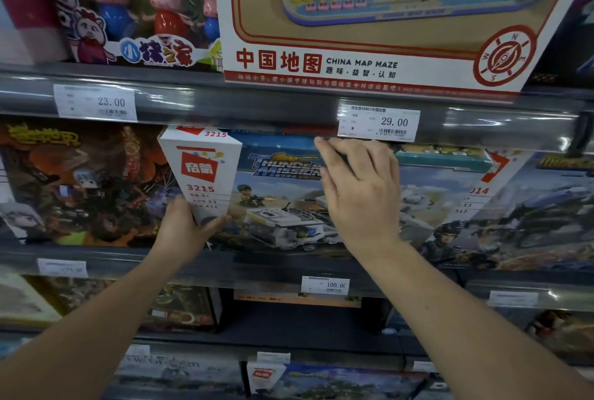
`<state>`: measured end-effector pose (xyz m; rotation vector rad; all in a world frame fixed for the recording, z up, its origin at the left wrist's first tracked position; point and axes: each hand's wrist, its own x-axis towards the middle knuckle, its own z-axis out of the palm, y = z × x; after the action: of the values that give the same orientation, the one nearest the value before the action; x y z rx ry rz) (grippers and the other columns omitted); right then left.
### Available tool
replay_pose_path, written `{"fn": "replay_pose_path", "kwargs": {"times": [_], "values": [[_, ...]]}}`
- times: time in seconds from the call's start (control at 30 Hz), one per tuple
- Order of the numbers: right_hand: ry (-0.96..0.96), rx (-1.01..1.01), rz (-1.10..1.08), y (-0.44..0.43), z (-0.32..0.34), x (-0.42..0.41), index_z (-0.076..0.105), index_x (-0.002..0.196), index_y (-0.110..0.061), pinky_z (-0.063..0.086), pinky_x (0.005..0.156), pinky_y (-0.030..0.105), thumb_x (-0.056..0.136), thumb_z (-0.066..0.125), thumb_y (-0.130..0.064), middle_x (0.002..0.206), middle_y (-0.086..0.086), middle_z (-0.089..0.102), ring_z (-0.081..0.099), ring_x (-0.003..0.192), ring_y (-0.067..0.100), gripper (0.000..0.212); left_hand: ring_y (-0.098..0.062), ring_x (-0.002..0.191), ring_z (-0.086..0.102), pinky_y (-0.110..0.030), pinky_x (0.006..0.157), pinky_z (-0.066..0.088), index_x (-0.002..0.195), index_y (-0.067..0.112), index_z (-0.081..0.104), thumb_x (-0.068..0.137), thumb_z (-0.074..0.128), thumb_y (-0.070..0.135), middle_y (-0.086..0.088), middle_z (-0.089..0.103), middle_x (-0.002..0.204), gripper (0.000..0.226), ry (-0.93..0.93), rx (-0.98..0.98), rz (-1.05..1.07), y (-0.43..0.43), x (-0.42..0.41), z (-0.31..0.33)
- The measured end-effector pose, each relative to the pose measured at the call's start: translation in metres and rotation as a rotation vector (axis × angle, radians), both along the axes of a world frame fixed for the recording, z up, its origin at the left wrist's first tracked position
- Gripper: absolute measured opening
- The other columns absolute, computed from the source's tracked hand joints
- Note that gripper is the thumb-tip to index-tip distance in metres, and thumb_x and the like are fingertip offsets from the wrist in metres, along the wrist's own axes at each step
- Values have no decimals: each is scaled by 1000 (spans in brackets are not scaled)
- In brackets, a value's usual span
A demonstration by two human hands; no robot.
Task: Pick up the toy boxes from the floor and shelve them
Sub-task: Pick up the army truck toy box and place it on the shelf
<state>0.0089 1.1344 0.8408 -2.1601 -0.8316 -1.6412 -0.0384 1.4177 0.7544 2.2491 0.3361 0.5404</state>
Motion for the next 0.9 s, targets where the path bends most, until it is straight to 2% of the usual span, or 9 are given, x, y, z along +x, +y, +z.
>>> {"fn": "replay_pose_path", "kwargs": {"times": [0.07, 0.13, 0.2, 0.27, 0.43, 0.53, 0.7, 0.8, 0.9], "values": [[-30, -22, 1, -4, -7, 4, 66, 129, -11, 39, 109, 44, 93, 66, -7, 118, 7, 67, 50, 114, 24, 37, -14, 98, 63, -25, 75, 51, 114, 15, 60, 77, 81, 34, 2, 67, 109, 46, 2, -7, 1, 1, 2, -1], [-18, -49, 9, -9, -15, 6, 61, 135, -9, 32, 116, 50, 94, 62, -3, 130, 9, 59, 48, 124, 26, 41, -15, 100, 62, -26, 77, 50, 115, 16, 59, 77, 81, 34, 2, 67, 111, 48, -1, -9, -3, 1, 4, -2], [14, -74, 29, -13, -21, 6, 57, 139, -9, 26, 119, 53, 97, 57, -3, 138, 9, 45, 44, 132, 28, 42, -17, 102, 61, -29, 80, 50, 116, 18, 57, 76, 81, 36, 1, 65, 113, 50, 1, 2, 5, 2, 5, -3], [34, -92, 29, -20, -27, 5, 58, 138, -11, 25, 119, 55, 98, 52, -8, 141, 10, 40, 40, 135, 29, 40, -19, 102, 61, -31, 80, 52, 116, 19, 57, 75, 81, 41, -1, 64, 113, 52, 17, 20, 21, 4, 7, -3], [122, -121, -88, -53, -56, 6, 53, 139, -19, 29, 114, 60, 87, 62, -14, 142, 11, 40, 37, 133, 34, 53, -15, 92, 62, -20, 66, 46, 114, 11, 62, 79, 80, 32, 2, 67, 108, 45, 34, 35, 27, 0, 12, -1], [232, -110, -190, -74, -74, 8, 48, 142, -24, 29, 112, 63, 85, 65, -23, 143, 14, 38, 35, 133, 37, 60, -19, 86, 64, -20, 54, 45, 108, 6, 60, 76, 81, 39, -3, 70, 105, 50, 74, 24, 70, 5, 17, -5], [455, 79, -289, -103, -86, 11, 47, 142, -23, 46, 95, 61, 77, 78, -28, 140, 17, 30, 33, 124, 41, 73, -24, 84, 65, -24, 51, 47, 108, 6, 58, 73, 81, 47, -4, 68, 104, 59, 83, -12, 114, 10, 21, -10], [548, 234, -254, -114, -91, 14, 36, 145, -19, 53, 84, 60, 75, 82, -28, 140, 19, 27, 32, 123, 39, 84, -22, 78, 65, -26, 49, 49, 106, 8, 59, 70, 80, 53, -4, 69, 100, 61, 73, -4, 113, 12, 23, -12], [713, 346, -147, -117, -98, 18, 25, 147, -14, 52, 90, 55, 74, 85, -29, 143, 24, 30, 45, 123, 43, 96, -19, 74, 64, -27, 50, 49, 103, 5, 63, 74, 80, 47, -5, 70, 97, 54, 36, 19, 147, 4, 22, -9]]}}
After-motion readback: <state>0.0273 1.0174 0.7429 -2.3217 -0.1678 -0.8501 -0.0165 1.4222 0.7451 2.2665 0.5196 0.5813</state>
